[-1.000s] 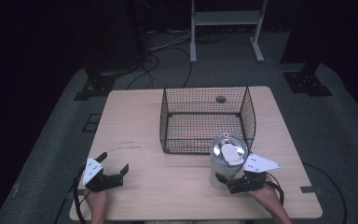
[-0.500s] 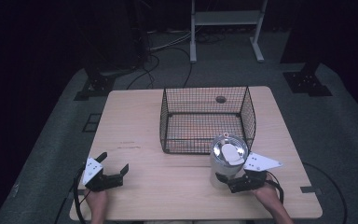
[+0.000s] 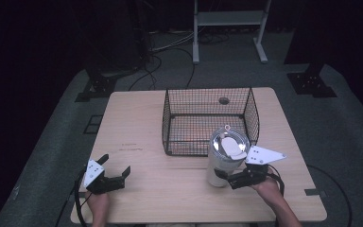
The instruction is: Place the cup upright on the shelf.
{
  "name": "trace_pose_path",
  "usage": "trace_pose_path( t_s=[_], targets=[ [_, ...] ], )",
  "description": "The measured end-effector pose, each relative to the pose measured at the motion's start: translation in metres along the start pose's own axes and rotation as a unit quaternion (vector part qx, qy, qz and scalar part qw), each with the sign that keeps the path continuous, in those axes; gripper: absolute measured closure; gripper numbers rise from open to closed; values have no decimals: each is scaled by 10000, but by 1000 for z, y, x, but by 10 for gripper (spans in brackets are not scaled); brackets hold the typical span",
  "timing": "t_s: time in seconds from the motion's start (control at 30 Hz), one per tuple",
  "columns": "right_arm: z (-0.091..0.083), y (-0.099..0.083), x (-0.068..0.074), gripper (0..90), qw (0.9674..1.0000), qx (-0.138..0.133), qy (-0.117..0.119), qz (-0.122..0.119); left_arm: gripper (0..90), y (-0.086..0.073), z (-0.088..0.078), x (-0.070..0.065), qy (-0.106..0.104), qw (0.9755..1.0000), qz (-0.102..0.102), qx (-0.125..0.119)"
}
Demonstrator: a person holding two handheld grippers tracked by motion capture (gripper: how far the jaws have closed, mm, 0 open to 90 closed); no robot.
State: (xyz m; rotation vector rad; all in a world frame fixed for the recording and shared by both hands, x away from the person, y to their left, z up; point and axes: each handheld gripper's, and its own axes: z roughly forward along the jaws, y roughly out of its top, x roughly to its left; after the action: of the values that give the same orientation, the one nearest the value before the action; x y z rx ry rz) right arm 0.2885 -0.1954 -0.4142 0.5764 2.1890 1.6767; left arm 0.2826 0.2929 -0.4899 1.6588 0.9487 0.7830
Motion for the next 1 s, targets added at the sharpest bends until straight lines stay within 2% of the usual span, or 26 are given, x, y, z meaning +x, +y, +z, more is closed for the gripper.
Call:
trace_pose_path(
  t_s=[0.03, 0.07, 0.27, 0.63, 0.87, 0.97, 1.0],
  targets=[
    [0, 0, 0, 91, 10000, 0, 0, 0, 0, 0, 0, 0, 0, 10000, 0, 0],
    [1, 9, 0, 91, 10000, -42, 65, -40, 0, 0, 0, 0, 0, 10000, -5, 5],
    [5, 34, -1, 91, 9997, -106, 180, -121, 0, 0, 0, 0, -4, 10000, -12, 9],
    [14, 69, -10, 91, 9993, -169, 232, -235, 0, 0, 0, 0, -6, 10000, -13, -8],
    [27, 94, -26, 91, 9994, -167, 193, -246, 0, 0, 0, 1, -12, 10000, -18, -18],
    [32, 99, -31, 91, 9995, -176, 166, -191, 0, 0, 0, 1, -14, 10000, -27, -21],
    [37, 103, -37, 91, 9995, -228, 161, -116, 0, 0, 0, 1, -14, 10000, -29, -31]
  ],
)
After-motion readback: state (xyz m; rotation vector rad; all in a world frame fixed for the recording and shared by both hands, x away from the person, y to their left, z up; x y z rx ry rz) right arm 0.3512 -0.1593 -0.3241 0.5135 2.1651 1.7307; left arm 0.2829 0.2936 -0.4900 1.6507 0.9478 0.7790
